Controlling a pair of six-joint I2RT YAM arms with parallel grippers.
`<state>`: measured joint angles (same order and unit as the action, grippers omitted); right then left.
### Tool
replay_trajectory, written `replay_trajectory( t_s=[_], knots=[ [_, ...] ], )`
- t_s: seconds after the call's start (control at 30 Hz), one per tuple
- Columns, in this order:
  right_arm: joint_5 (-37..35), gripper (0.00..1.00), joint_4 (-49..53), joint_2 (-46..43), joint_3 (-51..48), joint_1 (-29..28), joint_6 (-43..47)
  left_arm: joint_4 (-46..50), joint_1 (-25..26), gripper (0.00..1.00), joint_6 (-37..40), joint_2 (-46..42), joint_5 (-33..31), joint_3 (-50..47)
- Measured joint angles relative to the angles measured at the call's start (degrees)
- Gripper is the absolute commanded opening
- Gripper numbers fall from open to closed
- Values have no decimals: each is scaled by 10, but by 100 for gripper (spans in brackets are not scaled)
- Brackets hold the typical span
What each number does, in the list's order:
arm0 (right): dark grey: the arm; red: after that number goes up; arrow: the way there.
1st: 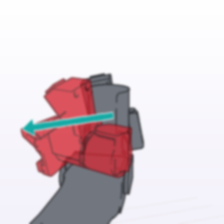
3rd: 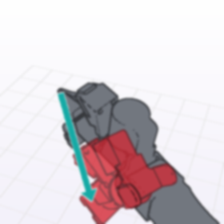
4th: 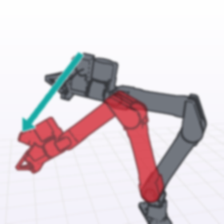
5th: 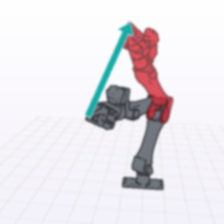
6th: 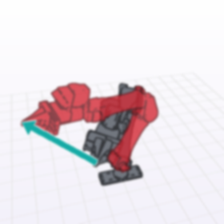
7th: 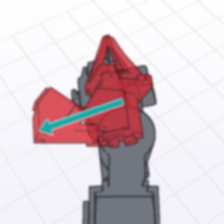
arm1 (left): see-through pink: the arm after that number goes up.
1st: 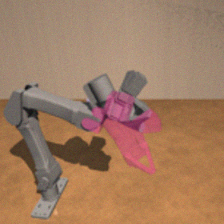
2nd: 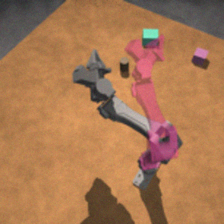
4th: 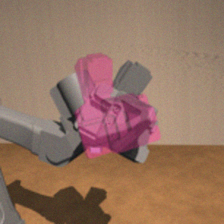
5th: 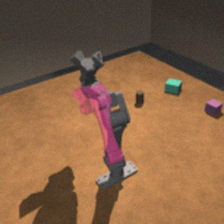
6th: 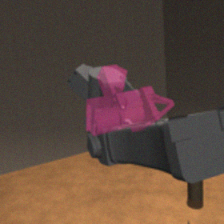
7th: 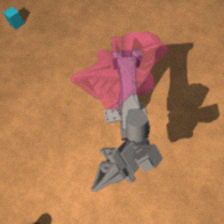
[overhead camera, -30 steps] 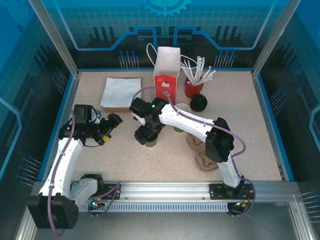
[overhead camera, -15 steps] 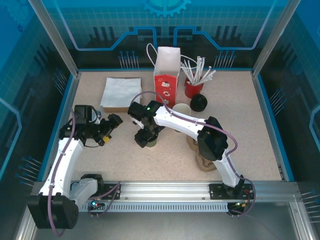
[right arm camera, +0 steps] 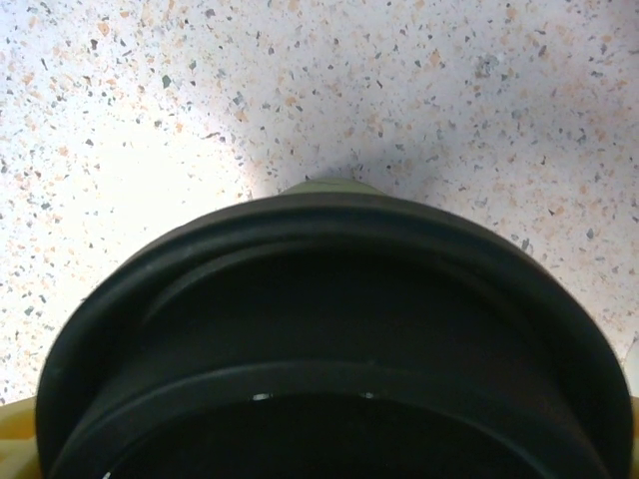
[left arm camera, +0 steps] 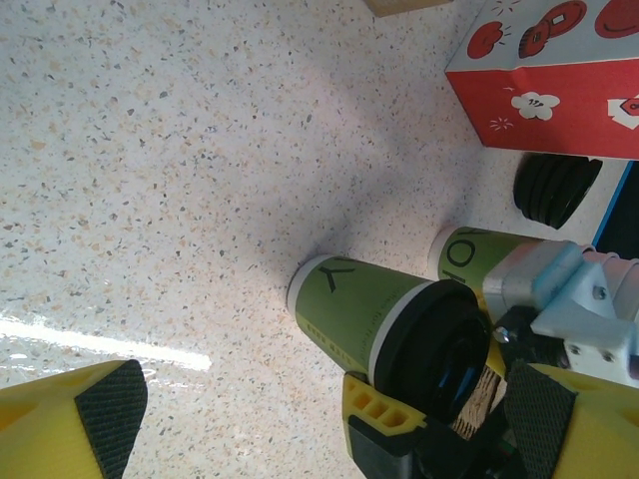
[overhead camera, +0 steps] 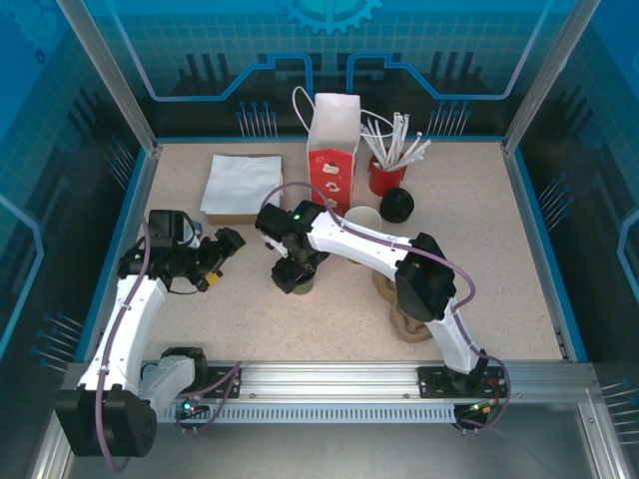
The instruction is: Pack the takeout coffee
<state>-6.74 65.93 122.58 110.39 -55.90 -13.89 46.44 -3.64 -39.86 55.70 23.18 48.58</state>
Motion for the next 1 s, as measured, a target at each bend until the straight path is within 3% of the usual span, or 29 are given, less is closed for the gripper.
replay_trajectory(
  t_s=[0.4,0.57,0.67,0.8,1.0],
  knots=[
    [11,82,102,-179,44,3,-36,-10,0,95,24,-2,38,0],
    [10,81,163,-248,83,38,-50,-19,0,95,29,-2,49,0],
    [7,81,193,-285,97,90,-52,-20,0,95,30,-2,54,0],
    [-5,81,222,-334,88,202,-40,-22,0,95,30,0,61,0],
    [-9,80,213,-407,-26,392,-1,-22,0,95,30,2,67,0]
  ],
)
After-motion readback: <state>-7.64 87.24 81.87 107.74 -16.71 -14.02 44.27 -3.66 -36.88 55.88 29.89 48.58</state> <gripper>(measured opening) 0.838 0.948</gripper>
